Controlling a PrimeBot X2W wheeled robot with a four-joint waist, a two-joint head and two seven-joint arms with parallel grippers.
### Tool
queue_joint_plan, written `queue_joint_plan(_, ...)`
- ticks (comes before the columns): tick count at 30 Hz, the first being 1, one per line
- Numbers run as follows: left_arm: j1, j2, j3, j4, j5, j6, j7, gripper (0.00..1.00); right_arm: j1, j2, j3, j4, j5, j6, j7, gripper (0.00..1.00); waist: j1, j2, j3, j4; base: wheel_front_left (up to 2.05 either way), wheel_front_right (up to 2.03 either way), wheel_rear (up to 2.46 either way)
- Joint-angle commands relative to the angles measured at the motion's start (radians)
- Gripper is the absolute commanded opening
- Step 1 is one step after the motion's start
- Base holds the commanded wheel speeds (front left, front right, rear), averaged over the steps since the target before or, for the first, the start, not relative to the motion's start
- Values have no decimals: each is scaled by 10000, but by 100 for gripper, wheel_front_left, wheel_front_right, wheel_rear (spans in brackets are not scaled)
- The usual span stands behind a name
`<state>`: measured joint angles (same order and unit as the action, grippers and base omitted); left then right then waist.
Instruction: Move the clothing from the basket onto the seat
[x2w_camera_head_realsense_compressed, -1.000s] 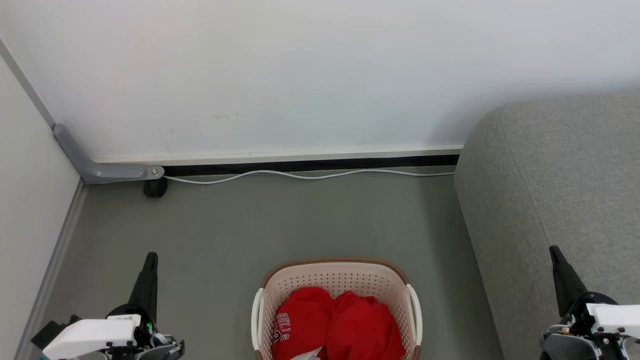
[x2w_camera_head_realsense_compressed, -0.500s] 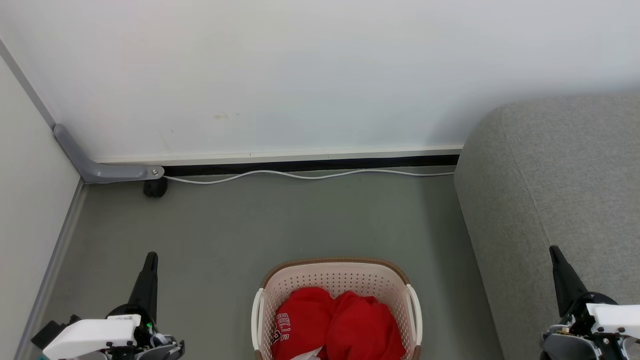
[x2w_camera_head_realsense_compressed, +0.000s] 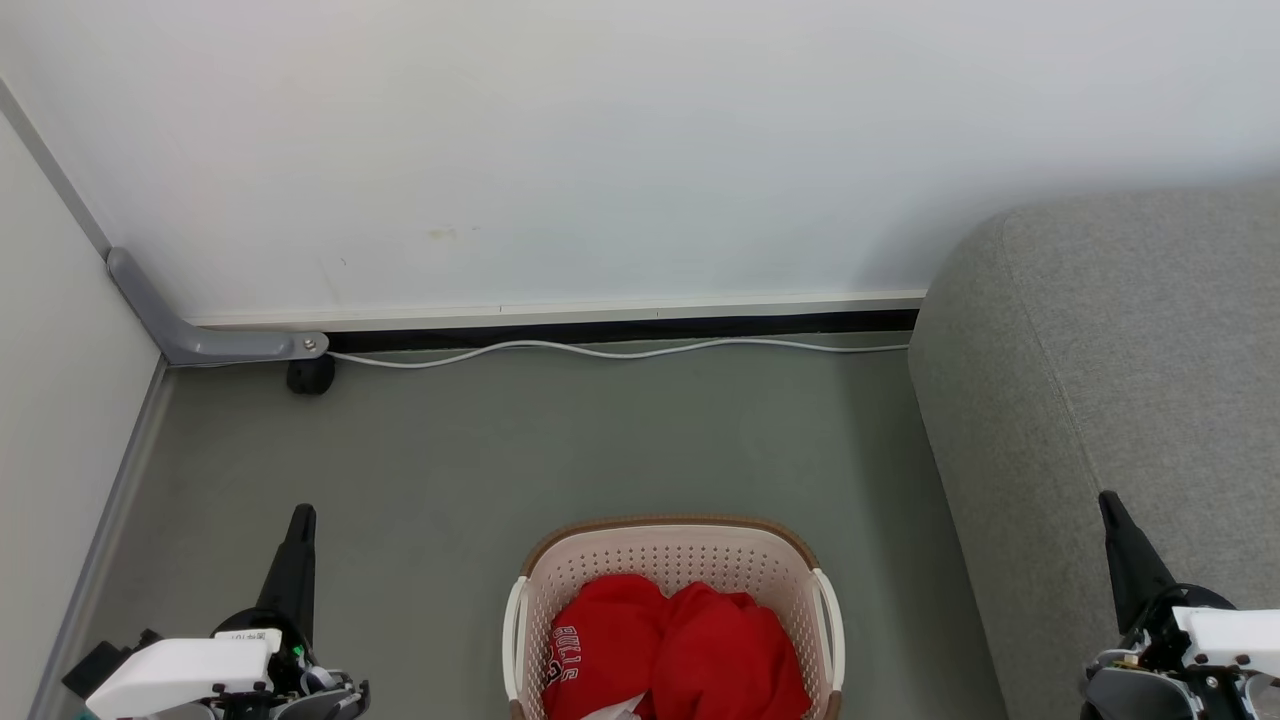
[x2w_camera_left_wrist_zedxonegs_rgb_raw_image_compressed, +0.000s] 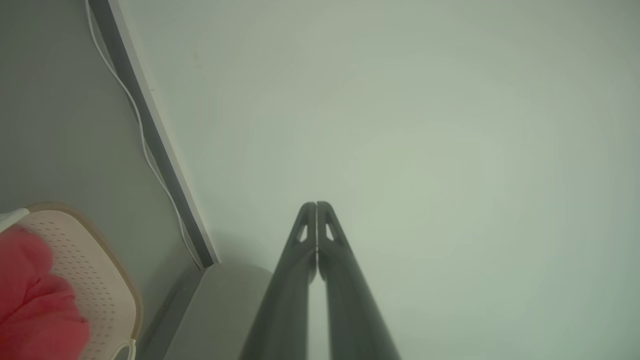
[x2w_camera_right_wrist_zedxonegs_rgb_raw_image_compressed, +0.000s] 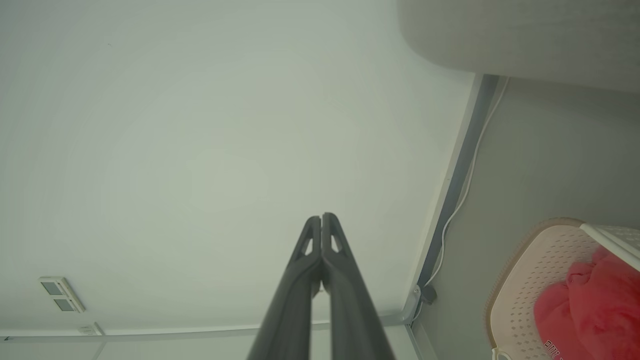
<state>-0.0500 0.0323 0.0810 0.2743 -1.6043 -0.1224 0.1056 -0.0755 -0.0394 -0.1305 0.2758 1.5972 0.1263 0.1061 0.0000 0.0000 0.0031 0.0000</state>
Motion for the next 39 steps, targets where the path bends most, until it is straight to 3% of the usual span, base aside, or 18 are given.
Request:
queue_joint_plan(1,-579,179,323,-295,-47,-83,73,0,-324,-108,171,-311,118,44,67,0,0,0,0,0,0,0,0)
queue_joint_plan(7,29,-26,-5,82,6,4,-6,0,27,13,20,75,-9,0,-4,0,0,0,1,0,0,0,0)
queue_joint_plan(8,93,-80,-11,207,7,6,-7,100,87,55,39,192,-11,-2,-4,100,0,0,2,0,0,0,0)
queue_joint_plan(16,91,-163,-45,441,37,3,-120,100,29,124,179,399,-58,1,-59,100,22,0,5,-5,0,0,0)
queue_joint_plan(21,-19,-135,-77,455,82,-1,-228,100,-119,91,305,423,-121,2,-132,100,1,0,23,-14,0,0,0)
queue_joint_plan(39,-542,194,-543,620,999,-14,-900,100,-887,-327,1289,727,-688,9,-871,100,0,0,84,-28,0,0,0)
